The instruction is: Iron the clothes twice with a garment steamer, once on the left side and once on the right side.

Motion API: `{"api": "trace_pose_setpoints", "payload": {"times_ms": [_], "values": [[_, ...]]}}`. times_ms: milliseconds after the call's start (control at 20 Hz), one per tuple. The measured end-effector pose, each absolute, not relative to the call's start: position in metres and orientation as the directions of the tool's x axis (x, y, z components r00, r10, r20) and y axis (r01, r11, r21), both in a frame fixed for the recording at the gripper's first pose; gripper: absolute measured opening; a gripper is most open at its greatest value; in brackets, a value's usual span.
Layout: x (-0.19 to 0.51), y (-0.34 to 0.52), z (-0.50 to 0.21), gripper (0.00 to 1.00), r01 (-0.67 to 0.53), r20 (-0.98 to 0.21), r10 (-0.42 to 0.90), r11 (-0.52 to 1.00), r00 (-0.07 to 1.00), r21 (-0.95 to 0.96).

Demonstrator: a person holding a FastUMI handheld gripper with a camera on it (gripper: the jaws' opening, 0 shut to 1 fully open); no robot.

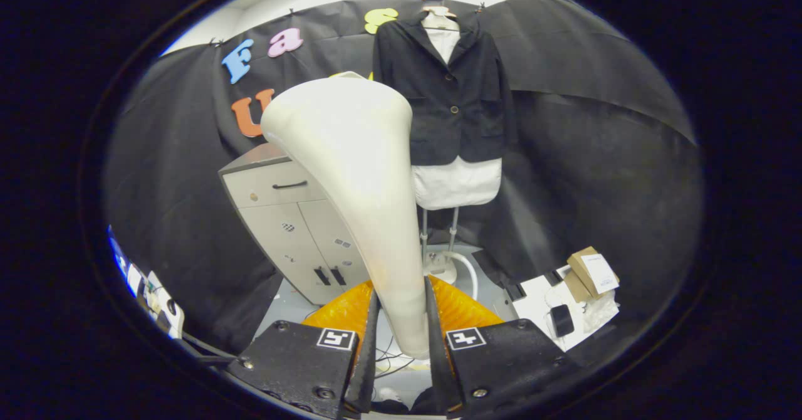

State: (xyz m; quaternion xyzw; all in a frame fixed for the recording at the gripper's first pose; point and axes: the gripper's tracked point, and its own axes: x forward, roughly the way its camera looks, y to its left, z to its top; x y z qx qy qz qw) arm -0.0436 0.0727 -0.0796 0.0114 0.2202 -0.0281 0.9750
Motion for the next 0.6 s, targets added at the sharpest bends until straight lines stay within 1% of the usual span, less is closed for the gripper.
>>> {"api": "trace_pose_setpoints", "payload": {"times_ms": [250,600], "values": [[-0.052,0.085,-0.08,0.4,0.011,-0.419,-0.022,0.999,0.908,-0.03],[-0.056,0.092,-0.08,0.4,-0.018,-0.423,-0.004,0.999,0.906,-0.046]]}}
